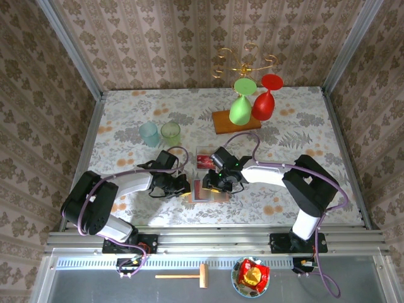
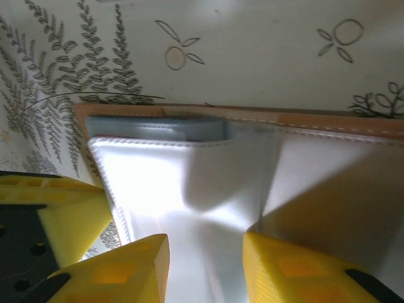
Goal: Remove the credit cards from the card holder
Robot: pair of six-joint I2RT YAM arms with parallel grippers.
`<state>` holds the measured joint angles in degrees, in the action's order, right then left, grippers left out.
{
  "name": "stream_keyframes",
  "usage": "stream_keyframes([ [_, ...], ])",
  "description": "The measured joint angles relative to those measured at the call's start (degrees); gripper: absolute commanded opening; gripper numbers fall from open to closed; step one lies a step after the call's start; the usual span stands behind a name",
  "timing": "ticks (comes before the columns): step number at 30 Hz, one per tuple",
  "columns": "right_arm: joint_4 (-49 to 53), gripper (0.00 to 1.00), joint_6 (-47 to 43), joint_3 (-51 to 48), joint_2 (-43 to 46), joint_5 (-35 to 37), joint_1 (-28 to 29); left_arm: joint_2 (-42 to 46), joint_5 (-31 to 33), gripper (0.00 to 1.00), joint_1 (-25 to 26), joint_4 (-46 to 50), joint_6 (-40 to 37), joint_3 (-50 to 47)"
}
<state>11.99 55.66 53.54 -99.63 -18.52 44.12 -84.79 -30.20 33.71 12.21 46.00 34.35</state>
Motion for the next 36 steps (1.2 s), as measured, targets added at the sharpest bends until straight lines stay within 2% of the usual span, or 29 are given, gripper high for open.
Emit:
stream_keyframes([
  [11, -3.28, 0.34, 0.07, -3.5, 1.92, -1.31, -0.63, 1.75, 1.57, 0.1, 0.44, 5.57, 0.02, 3.41],
  [23, -5.14, 0.29, 0.04, -4.59, 1.99, -3.02, -1.88, 0.87, 0.92, 0.1, 2.97, 1.68, 4.11, 6.27],
  [30, -5.55, 0.18, -0.15, -4.04, 3.58, -4.59, -1.88, 0.92, 2.21, 0.09, 2.95, 1.53, 4.61, 5.88],
  [36, -7.32, 0.18, -0.11, -2.34, 2.58, -7.43, -1.86, 1.25, 3.8, 0.08, 2.95, 2.03, 4.59, 4.81],
])
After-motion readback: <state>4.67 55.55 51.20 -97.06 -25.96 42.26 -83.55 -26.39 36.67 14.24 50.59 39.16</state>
